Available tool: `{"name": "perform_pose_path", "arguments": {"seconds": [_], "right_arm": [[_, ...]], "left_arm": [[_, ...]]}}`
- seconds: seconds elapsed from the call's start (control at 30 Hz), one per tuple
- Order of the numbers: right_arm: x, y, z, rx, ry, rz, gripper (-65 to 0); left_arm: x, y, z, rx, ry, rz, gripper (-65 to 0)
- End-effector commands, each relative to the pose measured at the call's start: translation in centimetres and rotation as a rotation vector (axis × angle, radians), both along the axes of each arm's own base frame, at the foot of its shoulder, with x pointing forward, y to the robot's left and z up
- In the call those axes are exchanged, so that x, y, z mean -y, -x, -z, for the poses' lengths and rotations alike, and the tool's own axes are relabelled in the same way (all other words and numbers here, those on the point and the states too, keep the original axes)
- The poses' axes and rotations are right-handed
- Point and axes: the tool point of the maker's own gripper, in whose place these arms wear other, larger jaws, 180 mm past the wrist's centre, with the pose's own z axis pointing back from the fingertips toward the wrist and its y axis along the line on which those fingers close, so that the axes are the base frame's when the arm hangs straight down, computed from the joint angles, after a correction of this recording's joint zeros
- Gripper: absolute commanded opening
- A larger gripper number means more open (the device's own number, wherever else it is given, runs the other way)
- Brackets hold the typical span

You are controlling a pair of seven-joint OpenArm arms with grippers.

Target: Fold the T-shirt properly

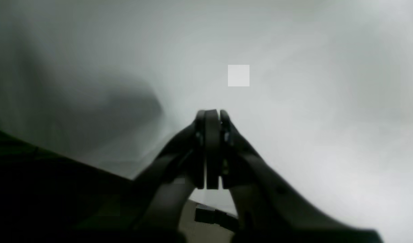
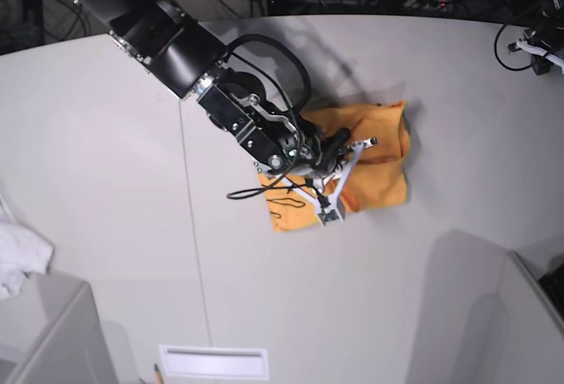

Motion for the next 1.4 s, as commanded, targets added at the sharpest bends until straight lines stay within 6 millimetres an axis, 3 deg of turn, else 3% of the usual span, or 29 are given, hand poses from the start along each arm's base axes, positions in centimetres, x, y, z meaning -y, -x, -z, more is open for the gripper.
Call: {"name": "perform_pose_path", "arguments": {"seconds": [0.0, 0.17, 0.4, 0.57, 0.77, 0.93, 1.0, 1.1, 1.23, 1.3, 1.37], "right_arm": [[-0.7, -1.2, -1.7, 0.048, -0.026, -0.001, -65.0], [-1.0, -0.9, -2.2, 0.052, -0.047, -0.002, -65.0], [0.5, -0.9, -0.3, 0.025, -0.003, 0.020, -65.0], [0.0, -1.5, 0.3, 0.045, -0.014, 0.044, -65.0], [-3.5, -2.1, -1.1, 0.081, -0.069, 0.032, -65.0], [-3.6, -5.4, -2.7, 0.213, -0.106, 0.083, -65.0], [-4.7, -5.9, -4.2, 0.235, -0.189, 0.087, -65.0], [-6.6, -5.9, -6.1, 0.207, -0.357, 0.099, -65.0], [-9.5, -4.7, -8.1, 0.215, -0.454, 0.009, -65.0], [-9.9, -4.5, -9.0, 0.229, -0.452, -0.024, -65.0], [-9.0, -4.7, -9.0, 0.219, -0.410, -0.026, -65.0]], "left_arm": [[-0.4, -0.6, -1.2, 0.029, -0.031, 0.025, -65.0], [-0.2, -0.6, -1.1, 0.024, -0.030, 0.052, -65.0], [-0.2, -0.6, -1.2, 0.025, -0.030, 0.052, -65.0], [-0.1, -0.7, -1.1, 0.023, -0.031, 0.056, -65.0], [0.0, -0.8, -1.1, 0.024, -0.029, 0.059, -65.0], [0.0, -0.8, -1.1, 0.024, -0.029, 0.059, -65.0], [0.0, -0.8, -1.1, 0.024, -0.028, 0.058, -65.0], [0.1, -0.9, -1.1, 0.026, -0.026, 0.060, -65.0], [0.2, -2.2, -1.5, 0.055, -0.027, 0.066, -65.0], [1.1, -2.7, -1.4, 0.052, -0.024, 0.097, -65.0], [3.0, -4.3, -2.0, 0.064, -0.036, 0.176, -65.0]]}}
